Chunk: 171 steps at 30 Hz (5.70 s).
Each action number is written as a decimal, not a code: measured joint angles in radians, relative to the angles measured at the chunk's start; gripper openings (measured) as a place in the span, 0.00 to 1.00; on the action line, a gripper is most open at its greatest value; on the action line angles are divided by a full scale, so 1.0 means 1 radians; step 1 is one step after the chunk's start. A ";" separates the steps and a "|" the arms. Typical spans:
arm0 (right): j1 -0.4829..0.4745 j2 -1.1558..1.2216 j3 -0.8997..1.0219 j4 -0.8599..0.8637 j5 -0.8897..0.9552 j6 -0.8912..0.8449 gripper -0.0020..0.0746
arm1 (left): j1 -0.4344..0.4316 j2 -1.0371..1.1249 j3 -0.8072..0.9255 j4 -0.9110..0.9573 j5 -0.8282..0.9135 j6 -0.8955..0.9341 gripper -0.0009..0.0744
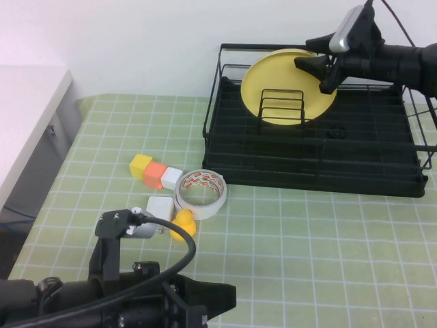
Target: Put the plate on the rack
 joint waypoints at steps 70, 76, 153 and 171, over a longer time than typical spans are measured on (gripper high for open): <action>0.051 -1.001 -0.004 -0.516 0.446 0.983 0.04 | 0.000 -0.731 0.216 -0.063 -1.045 0.314 0.01; 0.051 -1.216 0.153 -0.609 0.446 1.015 0.04 | 0.000 -0.731 0.216 -0.065 -1.045 0.316 0.01; -0.071 -2.763 2.623 -1.464 -0.441 1.822 0.04 | 0.000 -0.732 0.217 -0.070 -1.048 0.316 0.01; -0.071 -2.763 2.623 -1.466 -0.441 1.823 0.04 | 0.000 -0.732 0.217 -0.070 -1.048 0.314 0.01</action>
